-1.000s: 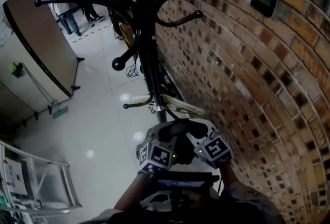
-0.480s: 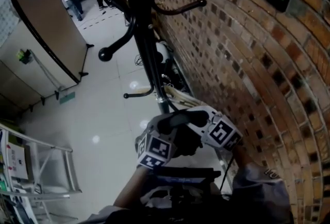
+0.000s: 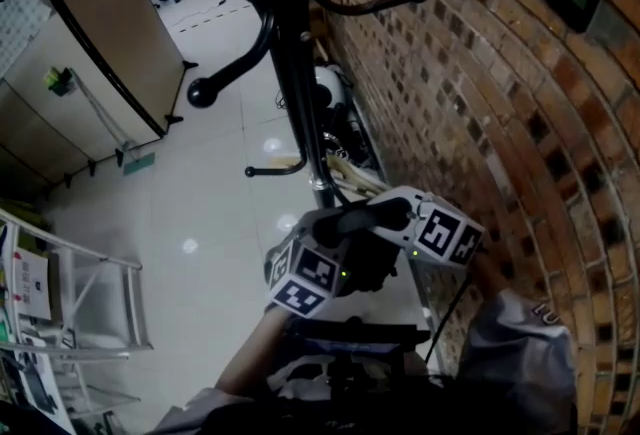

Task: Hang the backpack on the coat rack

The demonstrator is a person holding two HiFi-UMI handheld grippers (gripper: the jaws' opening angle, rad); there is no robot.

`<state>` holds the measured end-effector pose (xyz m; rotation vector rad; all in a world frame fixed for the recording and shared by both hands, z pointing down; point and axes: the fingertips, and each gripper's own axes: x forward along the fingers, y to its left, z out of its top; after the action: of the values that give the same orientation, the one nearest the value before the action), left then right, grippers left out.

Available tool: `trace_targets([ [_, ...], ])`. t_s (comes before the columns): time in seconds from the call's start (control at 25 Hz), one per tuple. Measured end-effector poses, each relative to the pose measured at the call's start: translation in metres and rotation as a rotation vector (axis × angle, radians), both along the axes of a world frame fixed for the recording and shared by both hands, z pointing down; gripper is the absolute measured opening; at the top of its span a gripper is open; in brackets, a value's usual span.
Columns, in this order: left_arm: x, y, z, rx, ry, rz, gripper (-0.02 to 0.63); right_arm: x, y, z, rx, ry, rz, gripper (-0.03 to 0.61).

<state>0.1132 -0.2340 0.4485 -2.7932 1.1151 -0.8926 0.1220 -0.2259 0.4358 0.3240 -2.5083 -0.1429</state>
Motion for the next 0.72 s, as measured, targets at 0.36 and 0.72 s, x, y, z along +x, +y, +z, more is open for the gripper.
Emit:
trace_targets([
  [0.36, -0.005, -0.007, 0.003, -0.003, 0.04, -0.041, 0.074, -0.009, -0.014, 0.004, 0.004, 0.01, -0.061, 0.097],
  [0.72, -0.014, -0.017, 0.01, -0.03, 0.076, -0.106, 0.078, -0.017, -0.029, 0.009, 0.021, 0.021, -0.064, 0.098],
])
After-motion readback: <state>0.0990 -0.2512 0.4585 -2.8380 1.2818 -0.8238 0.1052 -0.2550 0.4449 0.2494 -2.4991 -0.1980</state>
